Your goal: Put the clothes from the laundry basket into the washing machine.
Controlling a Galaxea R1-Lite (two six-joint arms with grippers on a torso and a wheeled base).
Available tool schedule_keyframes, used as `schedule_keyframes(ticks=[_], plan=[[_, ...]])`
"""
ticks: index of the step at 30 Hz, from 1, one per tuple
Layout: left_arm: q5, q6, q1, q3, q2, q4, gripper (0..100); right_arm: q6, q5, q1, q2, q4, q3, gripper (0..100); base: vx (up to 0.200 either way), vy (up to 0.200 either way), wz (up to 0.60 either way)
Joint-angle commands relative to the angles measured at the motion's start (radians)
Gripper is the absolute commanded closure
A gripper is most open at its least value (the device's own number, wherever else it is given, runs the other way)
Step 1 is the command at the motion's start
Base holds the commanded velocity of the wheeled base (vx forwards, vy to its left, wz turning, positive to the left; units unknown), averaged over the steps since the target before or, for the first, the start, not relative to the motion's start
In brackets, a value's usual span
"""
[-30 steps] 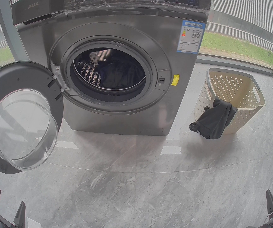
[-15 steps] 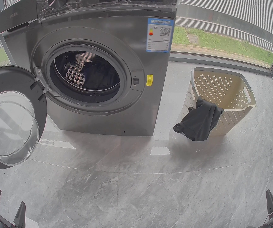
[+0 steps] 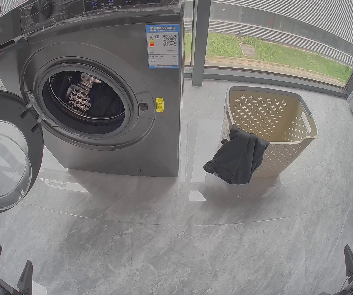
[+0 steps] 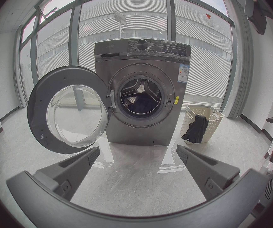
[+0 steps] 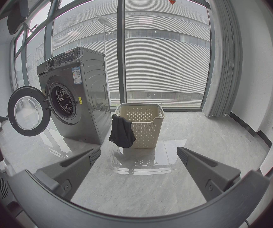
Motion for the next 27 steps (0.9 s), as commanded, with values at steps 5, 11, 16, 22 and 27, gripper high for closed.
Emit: schedule_keyframes(ticks=[5,11,16,22,27], plan=[[0.001,0.000,0.000,0.015,-0.007,0.000,0,0.000,0.000,0.000,-0.010,0.000,0.018,0,0.000,-0.200,0.00],[0.001,0.000,0.000,0.015,-0.007,0.000,0,0.000,0.000,0.000,-0.010,-0.001,0.018,0,0.000,-0.200,0.00],[0.001,0.002,0.000,0.015,-0.007,0.000,0,0.000,0.000,0.000,-0.010,0.000,0.018,0,0.000,-0.040,0.00],[0.001,0.000,0.000,0.015,-0.007,0.000,0,0.000,0.000,0.000,-0.010,0.000,0.018,0,0.133,0.000,0.00],[0.001,0.000,0.000,0.015,-0.007,0.000,0,0.000,0.000,0.000,-0.010,0.000,0.018,0,0.200,0.000,0.00]])
